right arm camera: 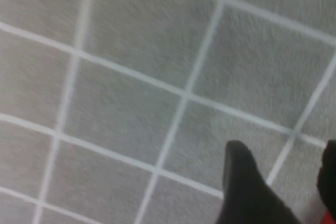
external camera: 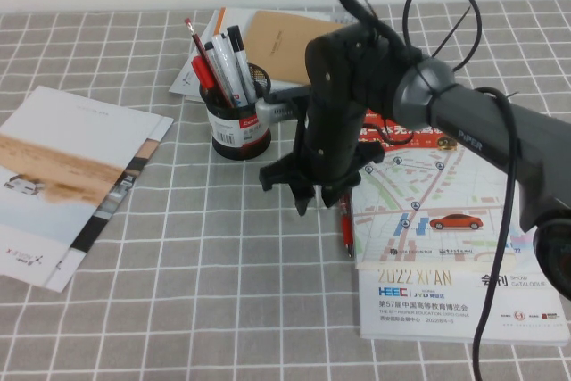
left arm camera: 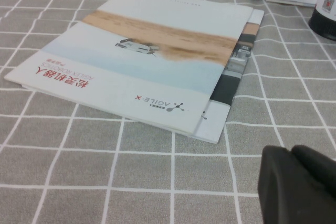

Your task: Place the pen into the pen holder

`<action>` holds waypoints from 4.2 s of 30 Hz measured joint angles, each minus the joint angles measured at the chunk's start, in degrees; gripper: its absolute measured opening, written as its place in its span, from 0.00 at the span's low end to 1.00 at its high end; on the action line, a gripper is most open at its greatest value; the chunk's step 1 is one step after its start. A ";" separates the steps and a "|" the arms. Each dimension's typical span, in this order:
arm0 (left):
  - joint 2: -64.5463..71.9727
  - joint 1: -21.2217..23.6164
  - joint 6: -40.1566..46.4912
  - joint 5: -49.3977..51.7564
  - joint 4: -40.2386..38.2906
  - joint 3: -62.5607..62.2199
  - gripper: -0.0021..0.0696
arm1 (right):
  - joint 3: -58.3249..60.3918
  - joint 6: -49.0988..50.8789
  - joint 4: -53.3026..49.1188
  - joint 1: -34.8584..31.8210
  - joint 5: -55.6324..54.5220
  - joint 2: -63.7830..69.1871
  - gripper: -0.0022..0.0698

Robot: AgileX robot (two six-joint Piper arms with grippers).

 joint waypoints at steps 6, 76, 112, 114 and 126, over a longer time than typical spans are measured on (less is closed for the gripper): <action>0.00 0.00 0.00 0.00 0.00 0.00 0.02 | -0.69 0.12 -1.96 0.00 -0.20 0.00 0.40; 0.00 0.00 0.00 0.00 0.00 0.00 0.02 | 68.14 10.36 -7.45 0.61 -97.96 -42.70 0.11; 0.00 0.00 0.00 0.00 0.00 0.00 0.02 | 17.02 3.19 -19.15 0.38 -85.05 -2.74 0.44; 0.00 0.00 0.00 0.00 0.00 0.00 0.02 | 17.02 3.19 -19.15 0.38 -83.20 -3.49 0.49; 0.00 0.00 0.00 0.00 0.00 0.00 0.02 | 23.01 4.28 -18.47 0.38 -66.95 -18.04 0.03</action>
